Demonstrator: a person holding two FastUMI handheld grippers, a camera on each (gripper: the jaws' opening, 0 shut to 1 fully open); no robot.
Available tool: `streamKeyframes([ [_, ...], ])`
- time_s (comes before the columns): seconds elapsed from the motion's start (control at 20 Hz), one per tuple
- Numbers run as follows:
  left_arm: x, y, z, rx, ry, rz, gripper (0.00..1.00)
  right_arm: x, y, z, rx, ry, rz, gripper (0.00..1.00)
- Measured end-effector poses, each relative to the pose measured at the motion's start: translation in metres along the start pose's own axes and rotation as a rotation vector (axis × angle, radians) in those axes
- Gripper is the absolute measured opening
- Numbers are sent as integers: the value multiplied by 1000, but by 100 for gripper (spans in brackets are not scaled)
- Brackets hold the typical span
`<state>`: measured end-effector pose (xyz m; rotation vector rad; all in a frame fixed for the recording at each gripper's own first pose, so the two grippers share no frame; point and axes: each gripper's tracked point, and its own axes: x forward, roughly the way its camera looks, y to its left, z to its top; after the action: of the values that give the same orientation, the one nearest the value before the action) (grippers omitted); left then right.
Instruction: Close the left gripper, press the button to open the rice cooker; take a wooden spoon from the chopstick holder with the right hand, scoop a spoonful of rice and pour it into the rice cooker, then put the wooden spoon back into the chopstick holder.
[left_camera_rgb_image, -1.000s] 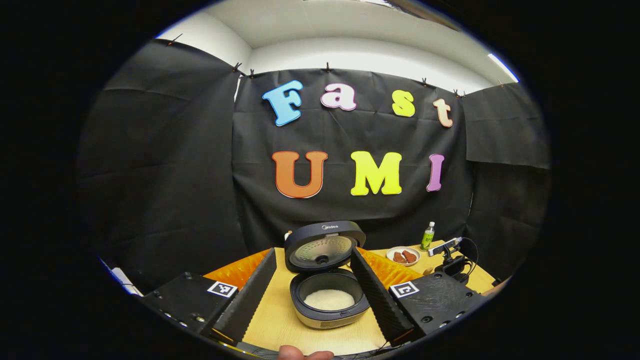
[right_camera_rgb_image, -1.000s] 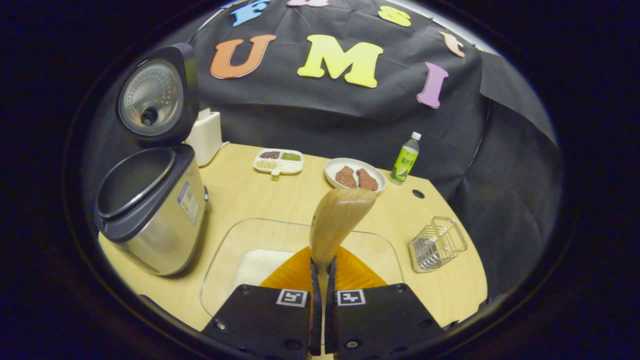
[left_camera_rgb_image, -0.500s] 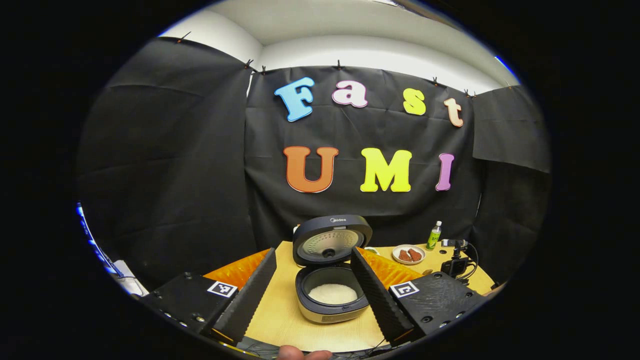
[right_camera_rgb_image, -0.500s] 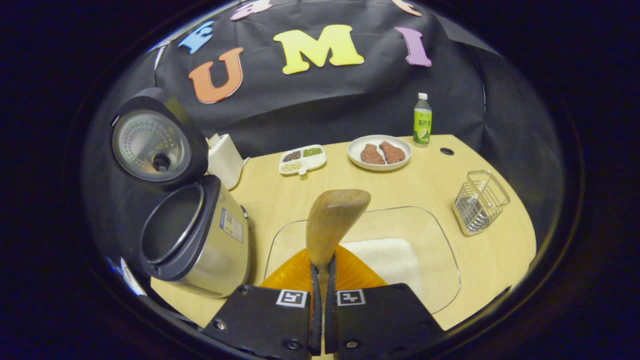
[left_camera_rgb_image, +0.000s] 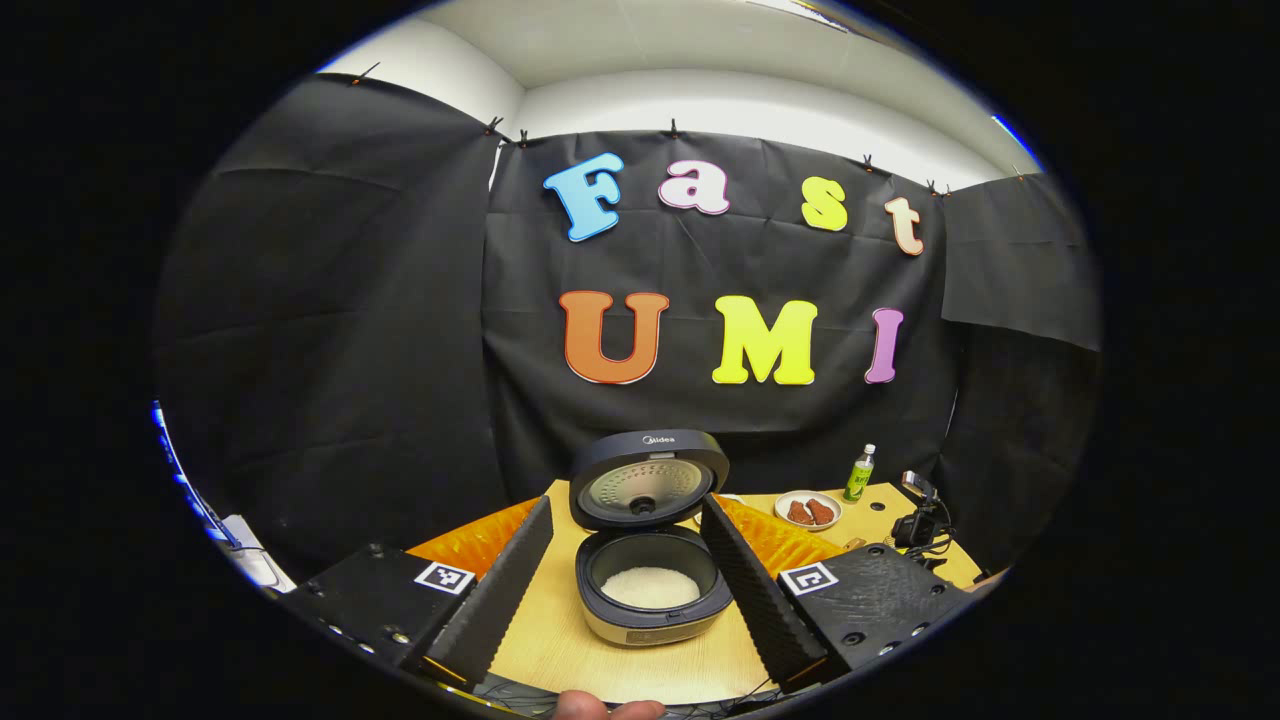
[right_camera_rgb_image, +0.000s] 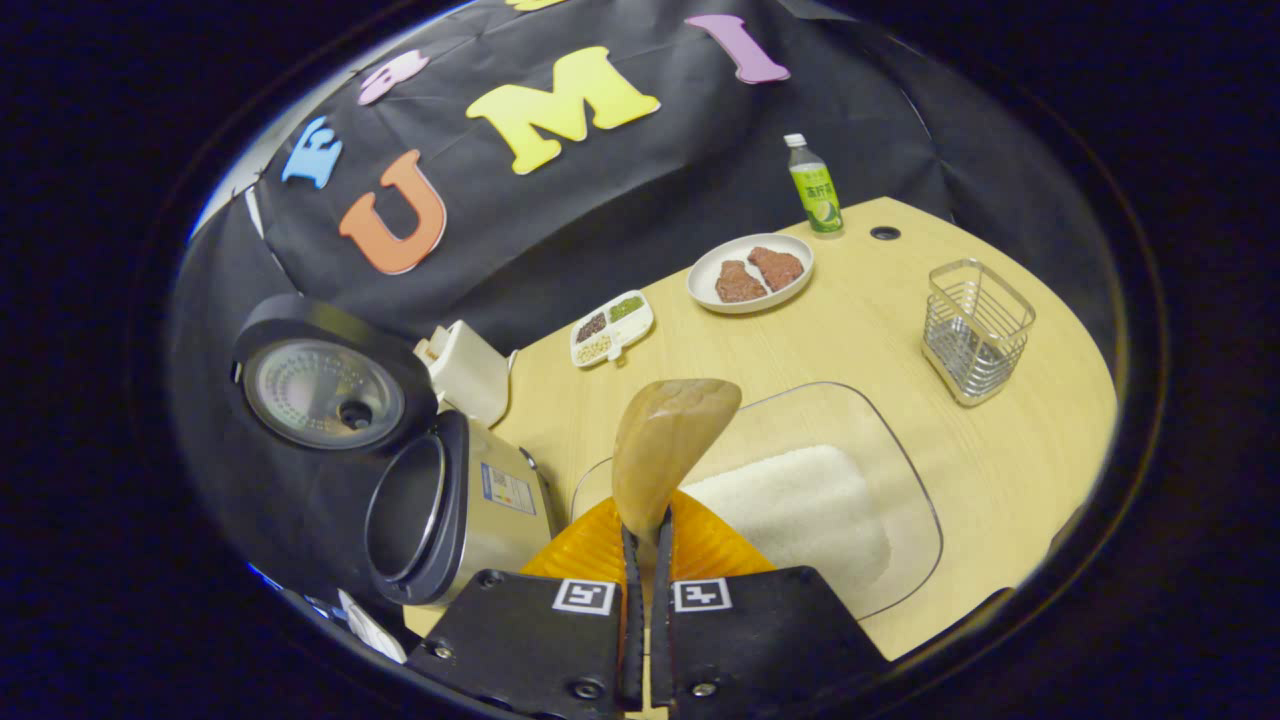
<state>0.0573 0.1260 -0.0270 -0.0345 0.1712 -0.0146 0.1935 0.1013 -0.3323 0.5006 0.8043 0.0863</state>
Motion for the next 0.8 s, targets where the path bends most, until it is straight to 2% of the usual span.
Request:
streamKeyframes([
  [0.5,20,-32,3,-1,4,-69,95,-41,-40,50,310,-97,56,8],
  [0.8,22,-37,-2,9,-4,-94,96,-86,-29,87,398,-168,115,8],
])
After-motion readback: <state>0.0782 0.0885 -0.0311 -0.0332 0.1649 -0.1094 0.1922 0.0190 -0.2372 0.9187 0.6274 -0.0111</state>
